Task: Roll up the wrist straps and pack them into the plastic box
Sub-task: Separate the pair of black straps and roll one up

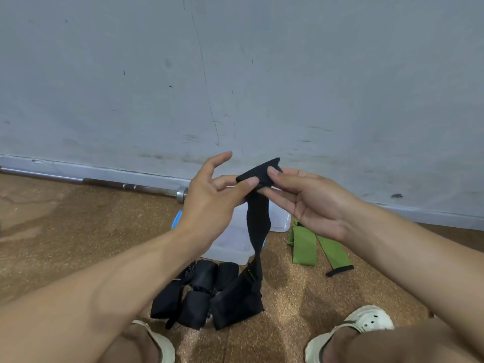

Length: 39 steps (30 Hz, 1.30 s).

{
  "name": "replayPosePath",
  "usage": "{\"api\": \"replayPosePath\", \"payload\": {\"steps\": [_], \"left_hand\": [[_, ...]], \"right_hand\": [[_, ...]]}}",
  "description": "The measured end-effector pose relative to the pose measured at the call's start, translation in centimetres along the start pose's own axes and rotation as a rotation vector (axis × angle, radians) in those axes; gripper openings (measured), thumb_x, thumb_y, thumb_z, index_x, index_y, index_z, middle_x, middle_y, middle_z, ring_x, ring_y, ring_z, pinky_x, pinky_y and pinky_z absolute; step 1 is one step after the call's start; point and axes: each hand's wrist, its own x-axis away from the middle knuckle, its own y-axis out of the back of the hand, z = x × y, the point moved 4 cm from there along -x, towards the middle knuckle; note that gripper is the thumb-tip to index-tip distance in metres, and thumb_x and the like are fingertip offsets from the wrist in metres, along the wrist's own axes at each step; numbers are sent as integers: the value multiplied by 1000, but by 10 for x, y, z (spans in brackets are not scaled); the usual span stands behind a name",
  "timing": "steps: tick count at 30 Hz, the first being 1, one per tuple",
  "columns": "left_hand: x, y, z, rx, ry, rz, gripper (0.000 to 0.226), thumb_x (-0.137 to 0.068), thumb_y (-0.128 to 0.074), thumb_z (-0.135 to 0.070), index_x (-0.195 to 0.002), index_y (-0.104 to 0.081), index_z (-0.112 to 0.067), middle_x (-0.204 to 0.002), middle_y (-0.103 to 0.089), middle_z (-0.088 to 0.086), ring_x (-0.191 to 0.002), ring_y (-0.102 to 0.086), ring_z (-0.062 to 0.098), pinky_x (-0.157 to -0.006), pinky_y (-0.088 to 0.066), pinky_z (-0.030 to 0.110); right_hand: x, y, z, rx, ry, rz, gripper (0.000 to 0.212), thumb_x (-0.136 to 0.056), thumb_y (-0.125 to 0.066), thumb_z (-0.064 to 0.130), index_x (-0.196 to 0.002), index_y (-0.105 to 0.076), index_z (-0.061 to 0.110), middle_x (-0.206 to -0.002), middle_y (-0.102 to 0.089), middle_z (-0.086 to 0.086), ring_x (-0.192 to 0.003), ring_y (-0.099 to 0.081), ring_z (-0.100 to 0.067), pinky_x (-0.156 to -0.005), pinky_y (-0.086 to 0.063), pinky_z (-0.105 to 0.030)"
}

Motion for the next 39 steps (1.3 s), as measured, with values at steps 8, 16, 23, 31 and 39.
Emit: {"api": "replayPosePath", "payload": {"steps": [8,16,23,31,39], "left_hand": [[-7,11,-5,-77,-17,93,58,-96,-69,-15,-144,-43,-34,-105,-76,14,-102,-74,23,-98,-56,44],[-5,3,-1,13,48,220,45,-99,-64,-17,-140,-48,-24,-100,-76,11,-99,-75,24,-90,-61,37],[-2,0,2,73,157,226,36,-99,-60,-40,-125,-63,-17,-107,-75,5,-96,-72,20,-85,-60,41],[-5,5,1,150,174,183,38,-94,-69,-21,-131,-58,-20,-94,-78,4,-84,-74,16,-83,-60,40],[-2,-2,1,199,224,254,44,-90,-71,-20,-132,-58,-16,-99,-77,5,-89,-73,17,-84,-59,37]], "right_hand": [[5,9,24,907,445,-272,54,-65,-93,43,-110,-67,29,-98,-66,13,-85,-63,-1,-80,-52,-23],[2,8,18,821,508,56,32,-77,-85,17,-107,-75,24,-102,-79,1,-95,-76,-23,-94,-59,-37],[4,3,22,840,662,24,29,-79,-85,7,-95,-78,30,-96,-79,4,-95,-73,-26,-89,-59,-32],[4,3,16,844,689,93,32,-80,-83,4,-104,-79,26,-101,-78,5,-100,-71,-16,-92,-53,-23],[4,5,14,816,759,91,30,-82,-79,-5,-98,-81,20,-103,-76,4,-101,-72,-16,-94,-58,-39]]}}
